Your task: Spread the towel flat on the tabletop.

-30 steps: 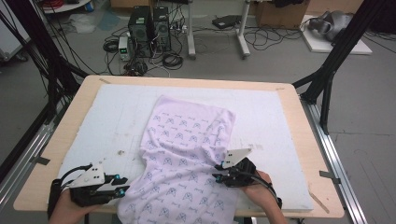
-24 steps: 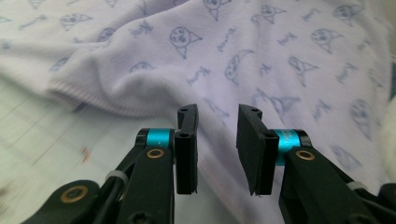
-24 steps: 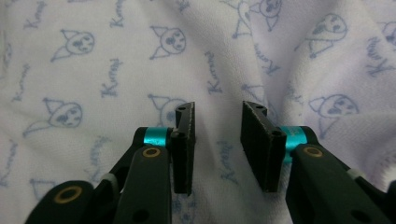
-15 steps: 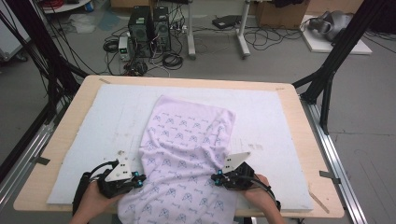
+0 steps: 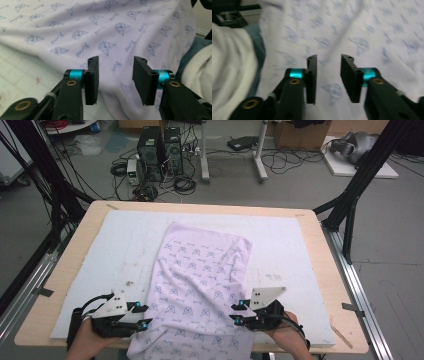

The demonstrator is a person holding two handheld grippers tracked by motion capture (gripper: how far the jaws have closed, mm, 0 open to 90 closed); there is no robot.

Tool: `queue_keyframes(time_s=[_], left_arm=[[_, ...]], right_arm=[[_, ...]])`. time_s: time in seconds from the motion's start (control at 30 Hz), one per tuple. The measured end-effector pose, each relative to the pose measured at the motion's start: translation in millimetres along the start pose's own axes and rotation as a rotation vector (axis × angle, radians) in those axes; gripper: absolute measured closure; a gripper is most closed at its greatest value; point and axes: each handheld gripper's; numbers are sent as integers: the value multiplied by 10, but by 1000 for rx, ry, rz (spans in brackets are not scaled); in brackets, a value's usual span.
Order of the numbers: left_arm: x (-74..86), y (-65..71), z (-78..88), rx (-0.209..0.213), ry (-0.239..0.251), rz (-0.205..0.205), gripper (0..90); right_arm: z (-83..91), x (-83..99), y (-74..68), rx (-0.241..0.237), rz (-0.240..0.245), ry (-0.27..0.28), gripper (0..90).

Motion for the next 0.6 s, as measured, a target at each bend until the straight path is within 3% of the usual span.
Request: queue_keyframes(time_s=[0.03, 0.07, 0.1, 0.13, 0.17, 0.2, 0.23, 0.27, 0.3, 0.37, 0.43, 0.47, 0.5, 0.57, 0.6], left_arm=[[-1, -36, -81, 1, -13, 3, 558], [8, -72, -162, 3, -30, 6, 549], [24, -103, -241, 11, -47, 12, 549], [58, -137, -359, 20, -97, 21, 586], [58, -137, -359, 20, -97, 21, 658], [85, -133, -378, 18, -74, 17, 765], [95, -134, -366, 11, -70, 19, 765], [101, -132, -355, 12, -73, 24, 850], [104, -117, -340, 6, -76, 19, 868], [114, -76, -294, -4, -80, 7, 876], [132, -6, -187, -12, -57, 13, 879], [136, 36, -122, -10, -40, 14, 879], [133, 78, -57, 2, -28, 12, 879], [115, 162, 54, 35, 5, 10, 845], [99, 180, 98, 52, 22, 10, 845]], right_arm=[[0, 0, 0, 0, 0, 0, 625], [-118, 47, 83, 28, -12, -57, 600], [-118, 47, 83, 28, -12, -57, 600], [-251, 107, 116, 30, -15, -103, 612], [-251, 107, 116, 30, -15, -103, 612], [-301, 162, 143, 12, -40, -86, 733], [-301, 162, 143, 12, -40, -86, 733], [-291, 177, 143, 11, -45, -84, 801], [-281, 186, 135, 2, -36, -84, 865], [-257, 190, 104, 0, -16, -91, 876], [-142, 199, 9, -48, -6, -65, 879], [-142, 199, 9, -48, -6, -65, 879], [-86, 202, -35, -58, 0, -54, 879], [97, 191, -125, -124, 1, -11, 859], [97, 191, -125, -124, 1, -11, 859]])
Point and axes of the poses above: each handheld gripper's, and its own axes: z roughly backward along the jaws, x roughly out of its underside, y roughly to its right, and after that the axes turned 9 degrees about -z, right-handed
